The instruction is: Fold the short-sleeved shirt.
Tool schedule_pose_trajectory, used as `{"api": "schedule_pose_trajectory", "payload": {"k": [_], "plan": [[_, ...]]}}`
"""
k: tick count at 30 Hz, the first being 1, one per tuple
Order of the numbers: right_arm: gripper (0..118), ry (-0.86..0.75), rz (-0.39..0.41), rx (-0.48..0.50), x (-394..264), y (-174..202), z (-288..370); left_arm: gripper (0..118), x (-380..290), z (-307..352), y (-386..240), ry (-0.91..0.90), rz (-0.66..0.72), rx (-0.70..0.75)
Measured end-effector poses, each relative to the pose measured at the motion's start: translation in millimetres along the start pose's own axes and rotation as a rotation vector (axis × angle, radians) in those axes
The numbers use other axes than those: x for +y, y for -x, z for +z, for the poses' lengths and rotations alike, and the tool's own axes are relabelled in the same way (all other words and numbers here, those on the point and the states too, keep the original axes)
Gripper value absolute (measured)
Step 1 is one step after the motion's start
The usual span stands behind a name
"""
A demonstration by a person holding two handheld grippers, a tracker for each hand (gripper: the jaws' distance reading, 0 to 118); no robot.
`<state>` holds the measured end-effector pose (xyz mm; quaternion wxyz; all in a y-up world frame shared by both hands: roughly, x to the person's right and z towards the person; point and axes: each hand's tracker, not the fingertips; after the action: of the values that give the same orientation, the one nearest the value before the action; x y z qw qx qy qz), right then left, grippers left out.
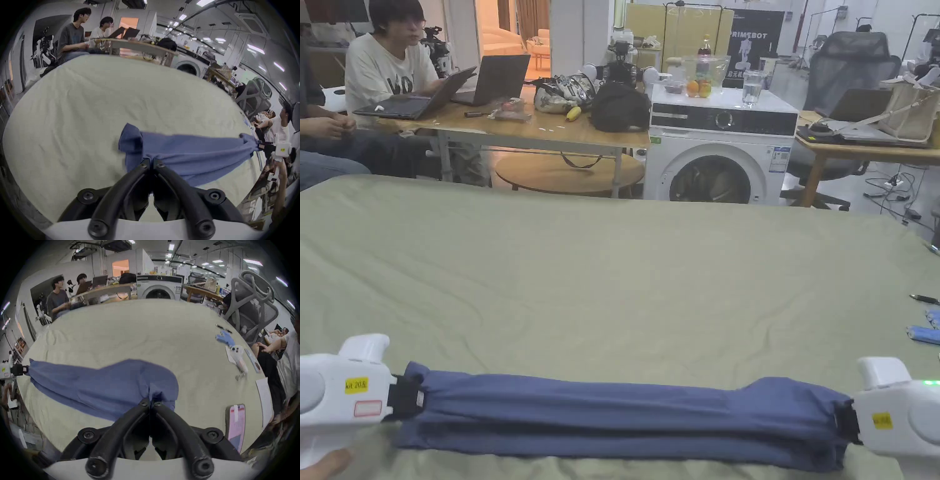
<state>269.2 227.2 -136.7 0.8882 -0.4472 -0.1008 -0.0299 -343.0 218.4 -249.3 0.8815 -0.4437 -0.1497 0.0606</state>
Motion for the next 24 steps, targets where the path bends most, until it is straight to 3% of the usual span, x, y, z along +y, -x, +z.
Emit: {"api": "schedule_pose_trajectory", "payload": {"k": [9,11,12,14,17,24], "plan": [[0,0.023,0.005,-0.027,-12,8,-39,0,-12,-37,0,0.072,0.004,0.048],[10,0.017,0.001,-0.032,-10,11,-39,8,-8,-36,0,0.078,0.013,0.053],[22,0.02,0.011,-0.05,-8,14,-36,24,-5,-34,-1,0.078,0.025,0.05],[27,0.006,0.047,-0.122,-4,20,-25,28,0,-26,-5,0.042,0.053,0.027],[50,-0.072,0.046,-0.131,5,30,0,44,12,-12,-20,-0.068,0.038,0.049],[51,-0.28,0.031,-0.176,21,63,20,45,24,-4,-59,-0.317,-0.04,0.026]]}}
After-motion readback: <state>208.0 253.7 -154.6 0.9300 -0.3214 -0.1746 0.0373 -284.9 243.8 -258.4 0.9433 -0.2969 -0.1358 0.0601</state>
